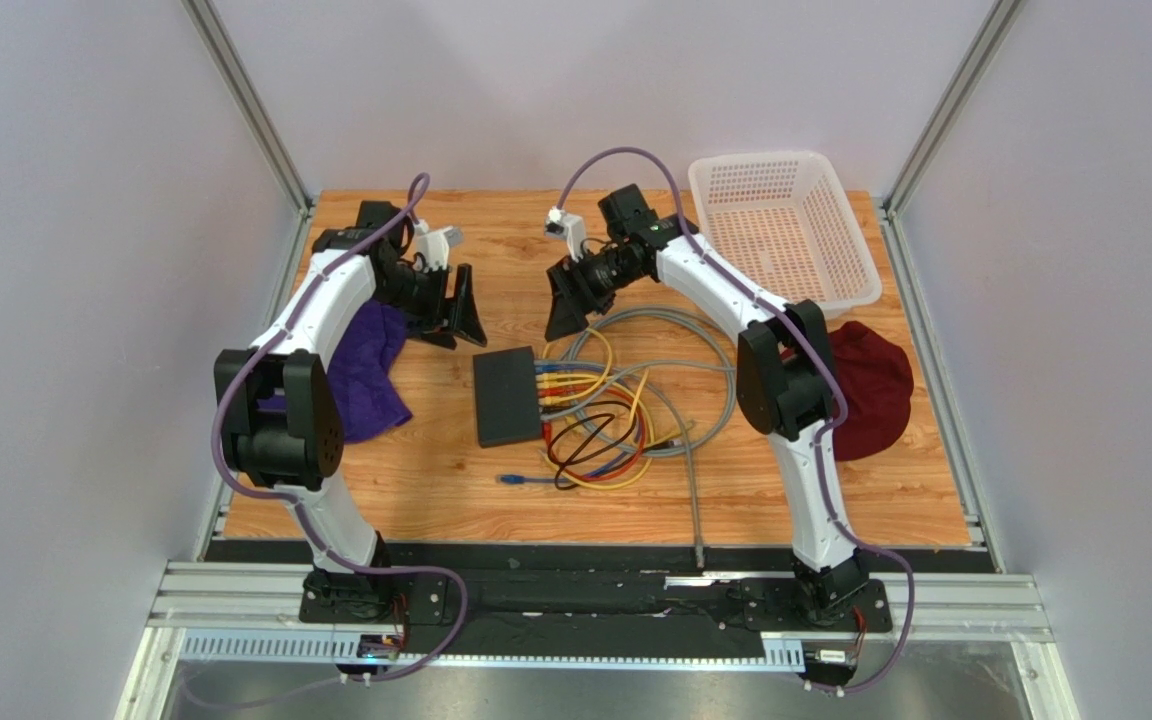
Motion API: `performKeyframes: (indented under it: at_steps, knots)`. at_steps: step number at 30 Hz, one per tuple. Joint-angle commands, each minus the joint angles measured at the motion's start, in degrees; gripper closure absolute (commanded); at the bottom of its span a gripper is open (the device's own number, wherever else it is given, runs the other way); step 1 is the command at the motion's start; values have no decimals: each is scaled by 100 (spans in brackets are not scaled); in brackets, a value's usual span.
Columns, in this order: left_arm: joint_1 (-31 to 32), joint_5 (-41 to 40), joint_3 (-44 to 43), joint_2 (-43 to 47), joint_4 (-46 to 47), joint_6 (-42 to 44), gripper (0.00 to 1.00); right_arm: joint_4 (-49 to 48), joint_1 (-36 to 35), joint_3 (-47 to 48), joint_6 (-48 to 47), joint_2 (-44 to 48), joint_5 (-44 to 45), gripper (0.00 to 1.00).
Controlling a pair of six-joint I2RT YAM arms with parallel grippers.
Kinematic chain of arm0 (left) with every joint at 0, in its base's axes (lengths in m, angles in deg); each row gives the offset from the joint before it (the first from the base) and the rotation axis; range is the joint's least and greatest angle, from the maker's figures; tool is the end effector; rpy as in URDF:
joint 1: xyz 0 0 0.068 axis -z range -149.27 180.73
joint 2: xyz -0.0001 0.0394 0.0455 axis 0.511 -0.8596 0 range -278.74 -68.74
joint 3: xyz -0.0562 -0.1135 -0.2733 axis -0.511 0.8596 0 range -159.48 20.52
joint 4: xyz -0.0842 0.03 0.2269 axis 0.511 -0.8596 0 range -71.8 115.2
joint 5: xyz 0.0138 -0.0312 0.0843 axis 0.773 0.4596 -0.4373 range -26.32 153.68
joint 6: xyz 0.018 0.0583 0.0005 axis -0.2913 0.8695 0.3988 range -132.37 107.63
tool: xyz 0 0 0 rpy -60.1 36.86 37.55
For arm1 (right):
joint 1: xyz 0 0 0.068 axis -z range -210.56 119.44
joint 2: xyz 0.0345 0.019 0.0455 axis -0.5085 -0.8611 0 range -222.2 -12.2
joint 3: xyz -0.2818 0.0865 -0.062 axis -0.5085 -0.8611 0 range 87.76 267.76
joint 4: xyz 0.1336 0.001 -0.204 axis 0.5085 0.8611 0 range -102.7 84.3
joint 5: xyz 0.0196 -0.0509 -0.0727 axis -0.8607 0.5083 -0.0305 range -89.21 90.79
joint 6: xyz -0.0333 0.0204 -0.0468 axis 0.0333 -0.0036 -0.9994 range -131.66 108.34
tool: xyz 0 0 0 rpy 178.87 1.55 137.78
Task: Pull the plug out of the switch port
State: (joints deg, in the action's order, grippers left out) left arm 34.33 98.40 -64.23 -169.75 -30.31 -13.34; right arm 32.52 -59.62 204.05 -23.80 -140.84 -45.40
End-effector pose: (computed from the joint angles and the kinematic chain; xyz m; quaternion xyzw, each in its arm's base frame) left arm 0.3426 -0.0476 0.2897 0.0690 0.9410 -0.3005 0.1394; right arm 0.4154 0.2685 0.2638 -0.4133 0.7882 0.4103 0.1987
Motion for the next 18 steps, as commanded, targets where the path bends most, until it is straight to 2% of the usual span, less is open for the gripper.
performKeyframes:
  at_steps: [1,5,10,18]
  knots:
    - [-43,88,125,-111,74,-7,27,269,-3,78,-526,-100,-443,22]
    - [-43,174,433,-340,706,-553,27,251,5,131,-368,-450,-443,24]
    - [-34,-61,240,-638,594,-439,29,199,-12,359,-132,-846,-505,30]
    - [-17,-53,398,-990,690,-421,34,-188,-74,377,230,-1023,-636,32]
